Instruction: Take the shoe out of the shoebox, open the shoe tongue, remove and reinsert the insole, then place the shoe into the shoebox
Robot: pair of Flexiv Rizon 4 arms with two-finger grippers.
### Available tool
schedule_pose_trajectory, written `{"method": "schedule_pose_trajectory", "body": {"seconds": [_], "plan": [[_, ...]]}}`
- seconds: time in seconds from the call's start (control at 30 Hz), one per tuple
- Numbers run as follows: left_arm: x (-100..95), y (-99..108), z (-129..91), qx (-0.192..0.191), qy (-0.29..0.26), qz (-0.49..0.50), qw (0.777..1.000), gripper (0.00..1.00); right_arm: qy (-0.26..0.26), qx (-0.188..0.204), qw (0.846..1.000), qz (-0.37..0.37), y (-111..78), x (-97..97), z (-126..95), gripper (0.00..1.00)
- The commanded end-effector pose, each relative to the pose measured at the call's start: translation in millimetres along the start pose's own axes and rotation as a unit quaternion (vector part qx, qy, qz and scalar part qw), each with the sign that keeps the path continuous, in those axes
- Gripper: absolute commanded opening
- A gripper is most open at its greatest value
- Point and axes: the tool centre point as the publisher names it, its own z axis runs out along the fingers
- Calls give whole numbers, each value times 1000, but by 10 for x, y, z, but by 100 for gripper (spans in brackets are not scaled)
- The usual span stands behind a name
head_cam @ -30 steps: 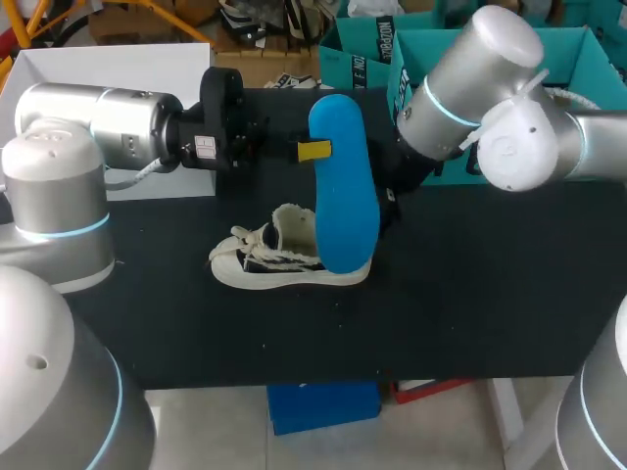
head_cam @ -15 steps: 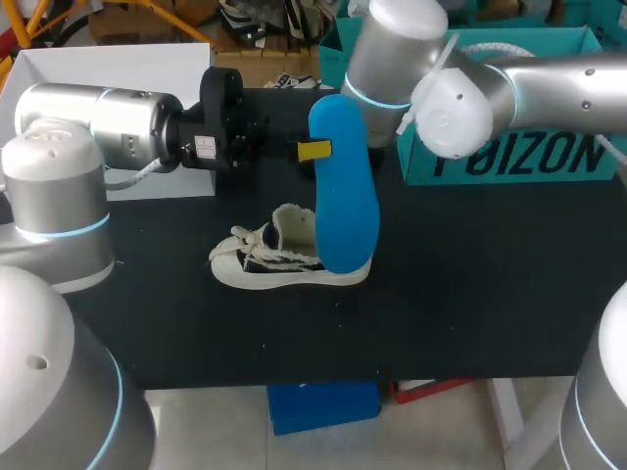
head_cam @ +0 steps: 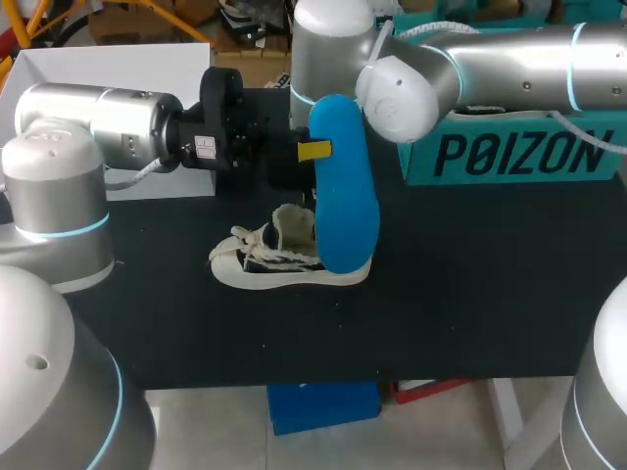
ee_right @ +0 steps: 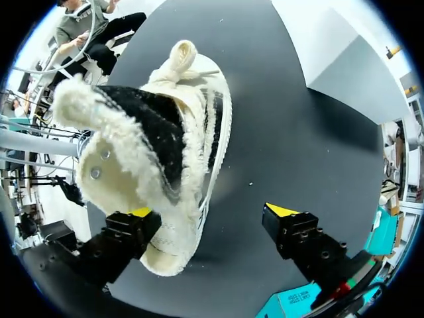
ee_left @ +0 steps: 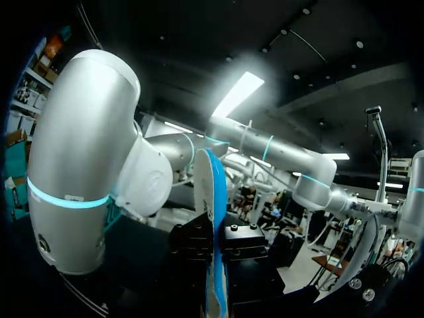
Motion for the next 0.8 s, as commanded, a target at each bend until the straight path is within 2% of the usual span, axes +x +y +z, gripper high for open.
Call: {"method": "schedule_pose_trajectory", "body": {"seconds": [0.03,0.1,0.17,0.8], "plan": [[3,13,16,1,-2,1,1000,0,6,26,1000,1,76,-63,87,100],[3,13,16,1,-2,1,1000,0,7,27,1000,1,69,-68,93,100],[3,13,16,1,-2,1,1000,0,9,30,1000,3,59,-68,103,0],[3,13,16,1,-2,1,1000,0,8,34,999,6,34,-62,119,0]]}}
